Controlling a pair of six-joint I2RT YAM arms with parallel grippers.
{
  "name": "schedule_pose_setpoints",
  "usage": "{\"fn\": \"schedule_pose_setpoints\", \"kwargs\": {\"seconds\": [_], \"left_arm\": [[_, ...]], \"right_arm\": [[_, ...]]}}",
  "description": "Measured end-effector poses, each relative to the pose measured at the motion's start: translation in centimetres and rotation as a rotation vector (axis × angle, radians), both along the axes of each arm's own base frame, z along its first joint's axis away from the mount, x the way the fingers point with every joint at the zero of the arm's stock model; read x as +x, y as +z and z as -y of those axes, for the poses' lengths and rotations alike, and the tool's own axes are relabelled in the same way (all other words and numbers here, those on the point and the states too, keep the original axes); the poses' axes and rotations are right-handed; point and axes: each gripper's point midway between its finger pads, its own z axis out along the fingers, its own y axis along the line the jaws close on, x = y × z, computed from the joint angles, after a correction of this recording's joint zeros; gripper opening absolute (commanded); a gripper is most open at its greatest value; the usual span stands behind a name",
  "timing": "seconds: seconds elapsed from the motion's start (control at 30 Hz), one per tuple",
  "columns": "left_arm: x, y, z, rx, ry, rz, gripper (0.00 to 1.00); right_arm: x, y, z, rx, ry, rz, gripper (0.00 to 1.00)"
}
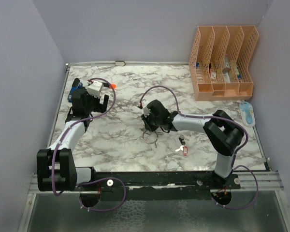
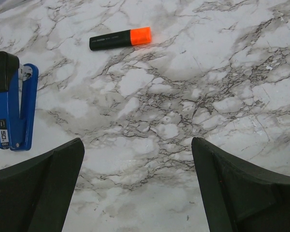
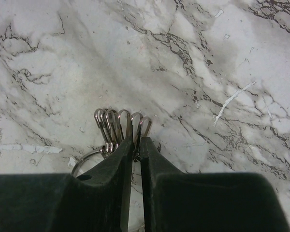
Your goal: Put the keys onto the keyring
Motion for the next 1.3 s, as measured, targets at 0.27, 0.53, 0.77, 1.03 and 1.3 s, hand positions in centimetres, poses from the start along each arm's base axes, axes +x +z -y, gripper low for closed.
{"fn": "schedule_pose_setpoints", "kwargs": {"seconds": [0.27,0.53,0.77,1.03,1.3], "left_arm": [[0.0,0.0,0.1,-0.008,-0.009,0.0,0.96],[-0.1,0.0,0.2,-0.011,-0.013,-0.001,0.96],[-0.1,0.0,0.3,-0.011,-0.015,-0.003,0.96],[-0.1,-0.1,0.4,-0.015,-0.021,-0.005,0.96],[-0.2,-0.2,0.5,-0.018,-0.027,-0.011,0.95]], "right_arm": [[0.2,0.1,0.4,0.004,-0.038,0.013,0.33],[0.2,1.9,3.0,-0.043,-0.106,0.07,0.33],[-0.3,6.2,2.8,0.035,-0.091,0.109,0.28],[-3.7,3.7,5.1,-0.021,-0.098,-0.028,0.23],[-7.5,1.7,6.9,-0.05,-0.138,-0.171,0.22]]}}
